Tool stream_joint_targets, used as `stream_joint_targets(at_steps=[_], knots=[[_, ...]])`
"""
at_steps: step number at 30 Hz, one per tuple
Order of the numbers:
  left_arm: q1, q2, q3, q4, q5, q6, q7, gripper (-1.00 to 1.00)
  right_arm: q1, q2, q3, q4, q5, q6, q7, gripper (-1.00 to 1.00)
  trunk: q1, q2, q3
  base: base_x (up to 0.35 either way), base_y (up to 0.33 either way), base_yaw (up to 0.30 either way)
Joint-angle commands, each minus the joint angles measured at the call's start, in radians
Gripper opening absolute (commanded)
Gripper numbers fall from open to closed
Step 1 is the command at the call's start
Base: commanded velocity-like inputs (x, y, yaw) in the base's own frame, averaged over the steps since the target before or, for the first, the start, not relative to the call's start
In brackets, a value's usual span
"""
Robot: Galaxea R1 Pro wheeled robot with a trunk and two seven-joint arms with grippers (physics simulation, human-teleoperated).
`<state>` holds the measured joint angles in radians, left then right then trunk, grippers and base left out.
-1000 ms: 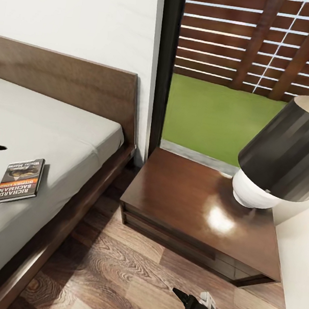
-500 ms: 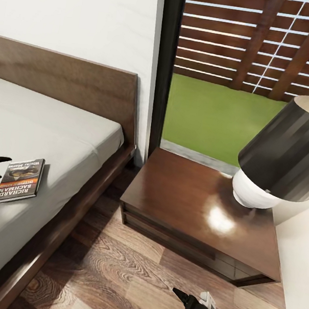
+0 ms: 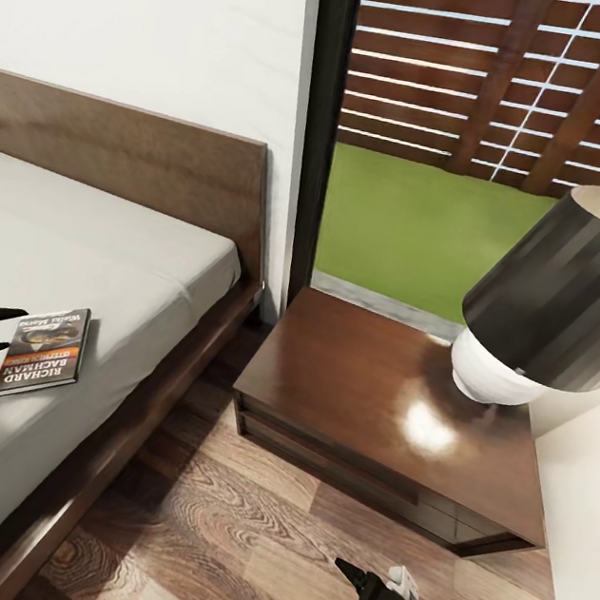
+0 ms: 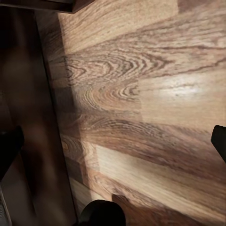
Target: In the bedroom, move the book from the bed onto either nightstand, and place the two sandals side by side next to the bed.
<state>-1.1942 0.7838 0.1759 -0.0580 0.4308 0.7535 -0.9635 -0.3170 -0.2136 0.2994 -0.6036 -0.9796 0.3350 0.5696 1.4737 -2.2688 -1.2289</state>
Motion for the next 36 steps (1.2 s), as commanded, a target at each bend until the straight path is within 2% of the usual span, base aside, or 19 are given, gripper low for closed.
stream_joint_targets(at_steps=[1,11,36], knots=[[-0.001,0.0,0.008,0.001,-0.009,0.005,-0.004,1.0,-0.001,-0.001,0.004,0.0,-0.01,0.004,0.001,1.0,0.0,0.0,-0.001,0.0,0.0,0.0],[-0.001,0.0,0.008,0.003,-0.039,0.003,-0.015,1.0,-0.001,-0.001,0.004,-0.001,-0.01,0.003,0.007,1.0,0.0,0.0,-0.001,0.0,0.0,0.0],[-0.001,0.002,0.008,0.003,-0.044,0.003,-0.015,1.0,-0.001,-0.001,0.004,0.001,-0.01,0.004,0.009,1.0,0.0,0.0,-0.001,0.0,0.0,0.0]])
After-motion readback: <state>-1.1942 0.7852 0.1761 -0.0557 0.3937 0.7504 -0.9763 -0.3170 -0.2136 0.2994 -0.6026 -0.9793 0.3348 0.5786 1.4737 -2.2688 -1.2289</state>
